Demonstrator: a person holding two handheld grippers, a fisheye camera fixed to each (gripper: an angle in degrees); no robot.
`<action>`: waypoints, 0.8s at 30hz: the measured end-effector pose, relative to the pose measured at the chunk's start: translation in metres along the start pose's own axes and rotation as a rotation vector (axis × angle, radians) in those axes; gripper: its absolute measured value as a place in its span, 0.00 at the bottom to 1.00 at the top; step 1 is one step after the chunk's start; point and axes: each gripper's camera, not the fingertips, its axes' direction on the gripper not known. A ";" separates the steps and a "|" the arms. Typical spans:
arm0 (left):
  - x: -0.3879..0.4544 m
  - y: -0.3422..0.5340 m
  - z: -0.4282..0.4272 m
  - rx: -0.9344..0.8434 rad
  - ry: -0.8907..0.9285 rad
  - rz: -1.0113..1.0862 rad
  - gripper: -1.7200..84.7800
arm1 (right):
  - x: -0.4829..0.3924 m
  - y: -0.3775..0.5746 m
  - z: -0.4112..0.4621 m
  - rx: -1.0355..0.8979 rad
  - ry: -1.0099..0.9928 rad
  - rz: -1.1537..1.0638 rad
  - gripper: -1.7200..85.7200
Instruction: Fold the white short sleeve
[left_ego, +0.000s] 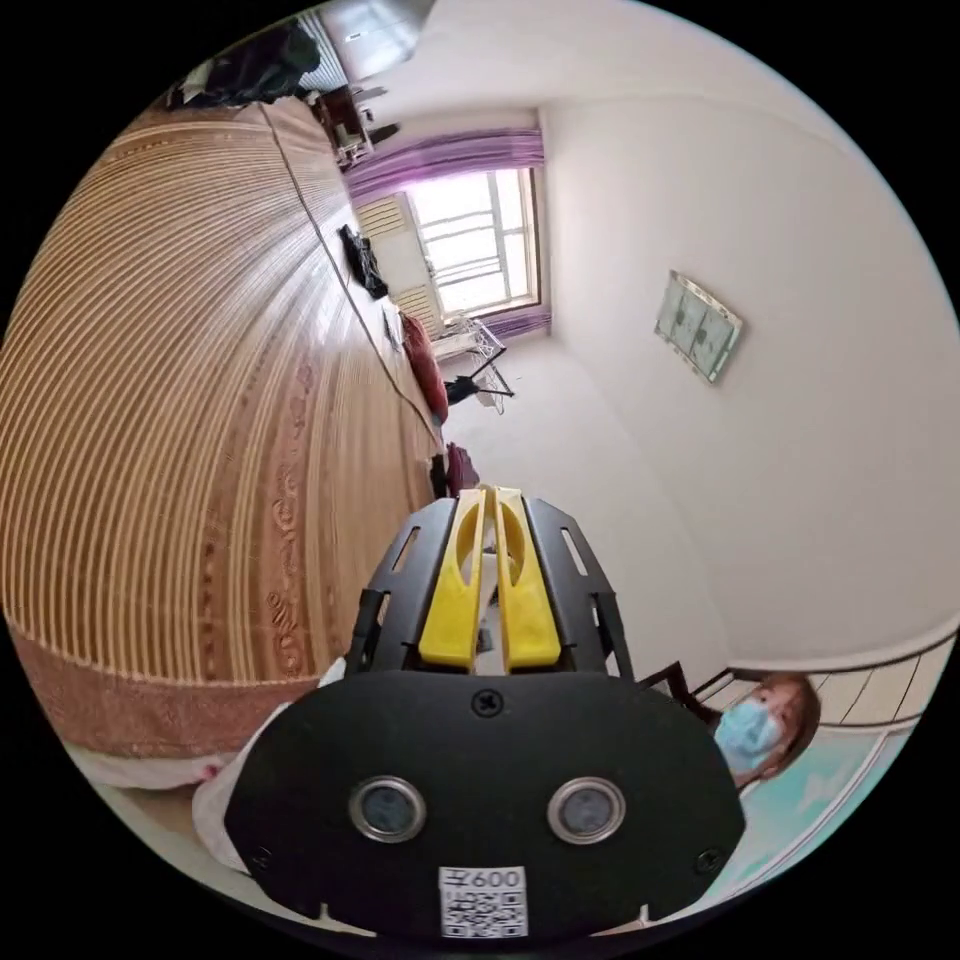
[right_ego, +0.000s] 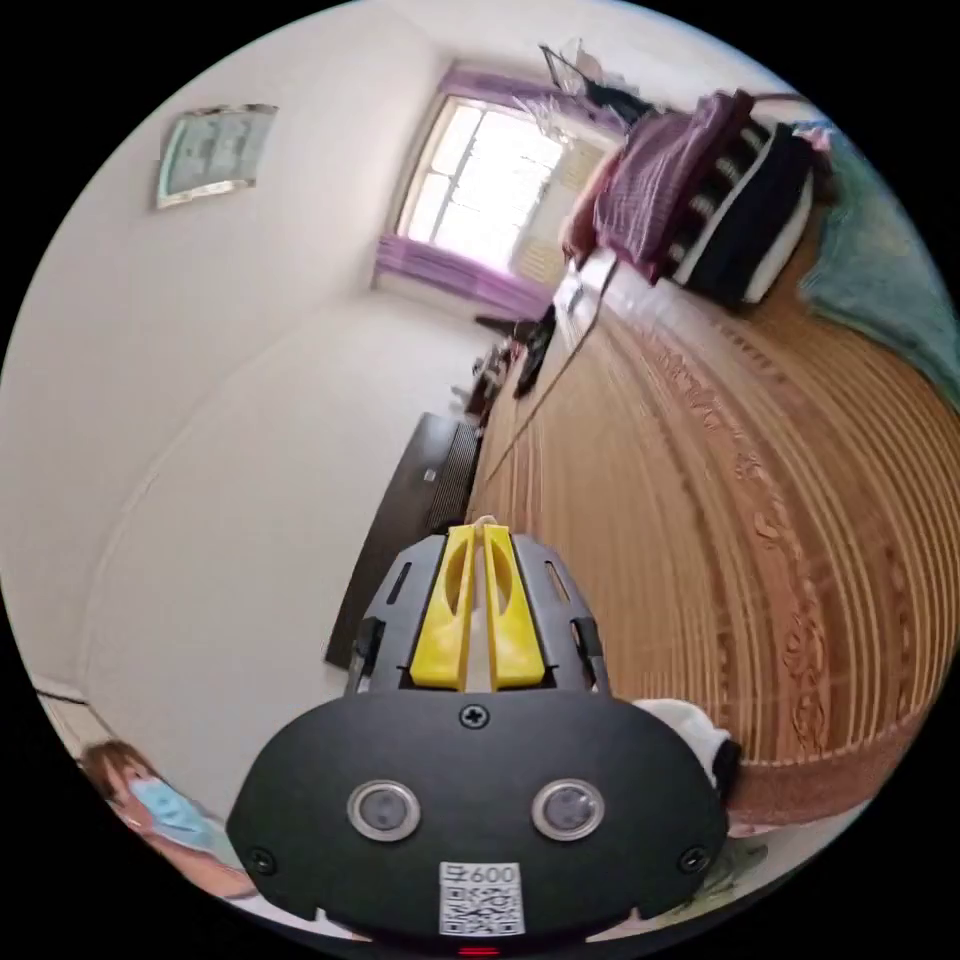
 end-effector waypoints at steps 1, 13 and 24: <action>0.041 -0.026 0.021 0.004 0.023 0.059 0.04 | -0.061 -0.015 0.003 0.103 -0.053 -0.079 0.01; 0.419 -0.046 0.004 0.075 -0.385 0.786 0.05 | -0.293 0.055 -0.006 0.369 -0.053 -0.733 0.01; 0.024 0.046 -0.038 -0.187 -0.367 0.059 0.05 | 0.086 0.178 0.072 -0.007 0.145 -0.005 0.01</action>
